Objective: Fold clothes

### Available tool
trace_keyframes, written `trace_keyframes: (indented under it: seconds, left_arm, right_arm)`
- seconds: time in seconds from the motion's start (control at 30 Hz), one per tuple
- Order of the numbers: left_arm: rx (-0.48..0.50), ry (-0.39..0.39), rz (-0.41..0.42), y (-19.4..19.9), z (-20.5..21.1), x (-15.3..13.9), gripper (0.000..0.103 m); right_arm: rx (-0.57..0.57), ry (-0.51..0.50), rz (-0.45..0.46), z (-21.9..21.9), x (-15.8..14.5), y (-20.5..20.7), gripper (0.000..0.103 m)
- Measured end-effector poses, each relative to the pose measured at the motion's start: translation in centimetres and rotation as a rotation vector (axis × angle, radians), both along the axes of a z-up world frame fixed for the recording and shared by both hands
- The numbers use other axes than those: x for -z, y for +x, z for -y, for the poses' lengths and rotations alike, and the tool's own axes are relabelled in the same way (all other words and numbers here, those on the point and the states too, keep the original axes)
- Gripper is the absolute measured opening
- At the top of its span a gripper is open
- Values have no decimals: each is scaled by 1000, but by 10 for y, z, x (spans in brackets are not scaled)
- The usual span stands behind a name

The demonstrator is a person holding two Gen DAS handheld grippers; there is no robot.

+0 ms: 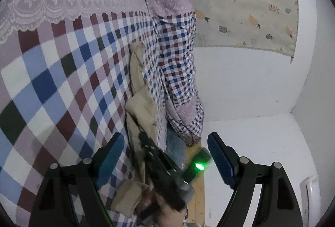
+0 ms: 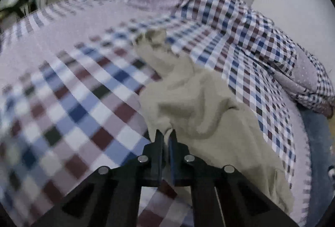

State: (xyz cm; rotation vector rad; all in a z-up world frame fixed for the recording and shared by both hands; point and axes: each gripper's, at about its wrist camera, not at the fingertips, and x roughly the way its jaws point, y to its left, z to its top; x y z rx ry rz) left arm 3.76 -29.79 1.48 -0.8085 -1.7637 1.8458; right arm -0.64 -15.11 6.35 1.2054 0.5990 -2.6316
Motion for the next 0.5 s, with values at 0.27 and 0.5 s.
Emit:
trace_keyframes:
  seconds: [0.27,0.5]
  left_arm:
    - [91,33,5,-6,-22,4,84]
    - [178,39,4,-14,-50,6,84]
  right_arm:
    - [-96,-273,-35,-26,-92,57,3]
    - [-132,-535,-14,-62,-128,121,3]
